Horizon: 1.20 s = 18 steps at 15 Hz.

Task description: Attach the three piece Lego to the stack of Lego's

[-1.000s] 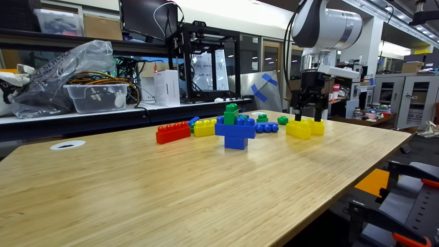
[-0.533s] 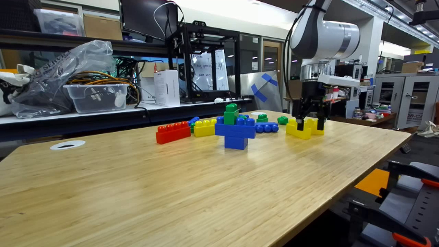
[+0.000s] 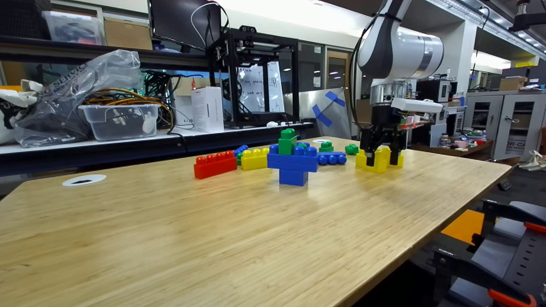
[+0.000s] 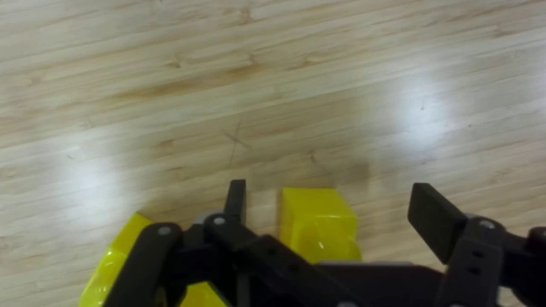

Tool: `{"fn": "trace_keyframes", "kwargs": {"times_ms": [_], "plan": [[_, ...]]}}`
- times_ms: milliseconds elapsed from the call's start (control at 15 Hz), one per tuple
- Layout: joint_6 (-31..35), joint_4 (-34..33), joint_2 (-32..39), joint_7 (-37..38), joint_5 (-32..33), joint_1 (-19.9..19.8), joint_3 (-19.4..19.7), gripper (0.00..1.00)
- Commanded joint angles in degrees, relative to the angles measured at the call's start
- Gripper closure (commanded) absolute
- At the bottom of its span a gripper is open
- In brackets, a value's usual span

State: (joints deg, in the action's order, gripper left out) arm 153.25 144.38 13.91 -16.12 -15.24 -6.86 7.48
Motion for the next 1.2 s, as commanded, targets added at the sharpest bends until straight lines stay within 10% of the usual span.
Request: {"fn": "trace_keyframes", "kwargs": {"times_ms": [0, 533, 1133], "plan": [[1.4, -0.2, 0.5, 1.3, 1.5, -1.7, -1.4, 0.34], [1.2, 0.1, -0.1, 1.6, 3.2, -1.4, -1.1, 0.89], [-2.6, 6.1, -16.4, -1.7, 20.2, 0.8, -1.0, 0.89]]}}
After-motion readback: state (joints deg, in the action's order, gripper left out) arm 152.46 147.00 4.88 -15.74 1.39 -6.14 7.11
